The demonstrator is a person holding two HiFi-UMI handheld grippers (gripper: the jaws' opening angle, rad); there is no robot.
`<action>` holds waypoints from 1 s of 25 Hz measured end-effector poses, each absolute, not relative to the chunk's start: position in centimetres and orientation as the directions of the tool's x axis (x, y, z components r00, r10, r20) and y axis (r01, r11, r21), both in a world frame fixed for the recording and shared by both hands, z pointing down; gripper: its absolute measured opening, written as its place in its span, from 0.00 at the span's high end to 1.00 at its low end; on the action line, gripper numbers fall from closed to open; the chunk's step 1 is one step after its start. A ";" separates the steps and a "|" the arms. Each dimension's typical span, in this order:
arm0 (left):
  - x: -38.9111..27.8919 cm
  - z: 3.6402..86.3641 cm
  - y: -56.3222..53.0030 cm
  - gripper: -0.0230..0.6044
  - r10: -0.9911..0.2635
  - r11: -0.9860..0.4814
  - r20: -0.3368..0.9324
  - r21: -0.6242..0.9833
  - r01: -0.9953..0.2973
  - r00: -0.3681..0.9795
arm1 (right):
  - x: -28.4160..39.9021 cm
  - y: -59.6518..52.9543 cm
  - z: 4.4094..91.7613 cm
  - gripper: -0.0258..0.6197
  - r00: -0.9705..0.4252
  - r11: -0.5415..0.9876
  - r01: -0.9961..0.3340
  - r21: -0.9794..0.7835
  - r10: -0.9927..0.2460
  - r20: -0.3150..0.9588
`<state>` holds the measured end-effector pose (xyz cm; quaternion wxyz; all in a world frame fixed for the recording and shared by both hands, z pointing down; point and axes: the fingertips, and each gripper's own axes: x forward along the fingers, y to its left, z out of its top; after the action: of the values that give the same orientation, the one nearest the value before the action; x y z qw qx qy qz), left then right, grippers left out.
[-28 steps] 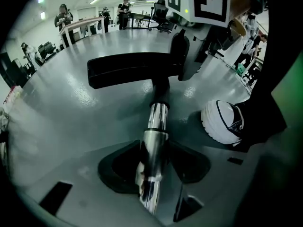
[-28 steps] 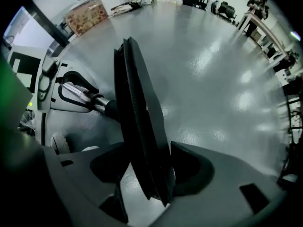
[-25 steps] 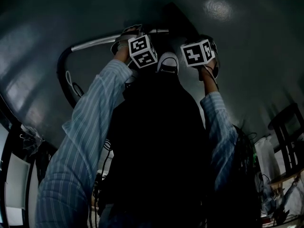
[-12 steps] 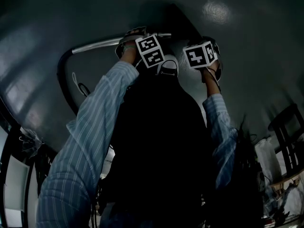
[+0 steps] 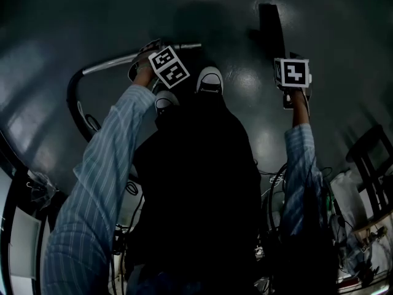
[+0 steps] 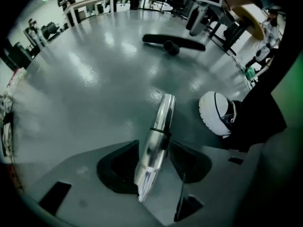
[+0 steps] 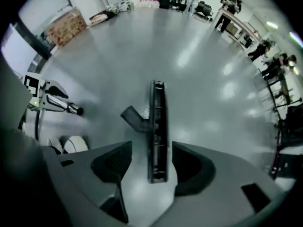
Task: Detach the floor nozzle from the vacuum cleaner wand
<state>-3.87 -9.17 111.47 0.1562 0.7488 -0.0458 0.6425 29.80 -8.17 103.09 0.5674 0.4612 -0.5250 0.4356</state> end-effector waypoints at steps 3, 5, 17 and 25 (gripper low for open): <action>-4.3 108.6 -10.6 0.65 0.101 -0.907 0.972 0.178 -0.381 0.213 | 26.9 -8.0 102.0 0.57 -0.027 0.121 -0.992 -0.026 0.000 1.000; -4.3 106.4 -11.5 0.65 0.081 -0.891 0.968 0.177 -0.418 0.237 | 25.4 -7.7 100.7 0.57 -0.060 0.084 -0.995 -0.059 -0.002 0.998; -1.9 90.4 -10.8 0.65 0.047 -0.750 0.930 0.273 -0.603 0.364 | 19.6 -7.6 87.6 0.57 -0.292 -0.177 -0.932 -0.315 -0.145 0.945; -4.1 78.3 -10.0 0.65 0.011 -0.570 0.904 0.356 -0.740 0.427 | 14.4 -7.7 76.7 0.57 -0.375 -0.172 -0.895 -0.413 -0.214 0.902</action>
<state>-4.13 -9.96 78.29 0.3941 0.7470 -0.2441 0.4766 14.42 -7.66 76.65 0.2857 0.4805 -0.5766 0.5958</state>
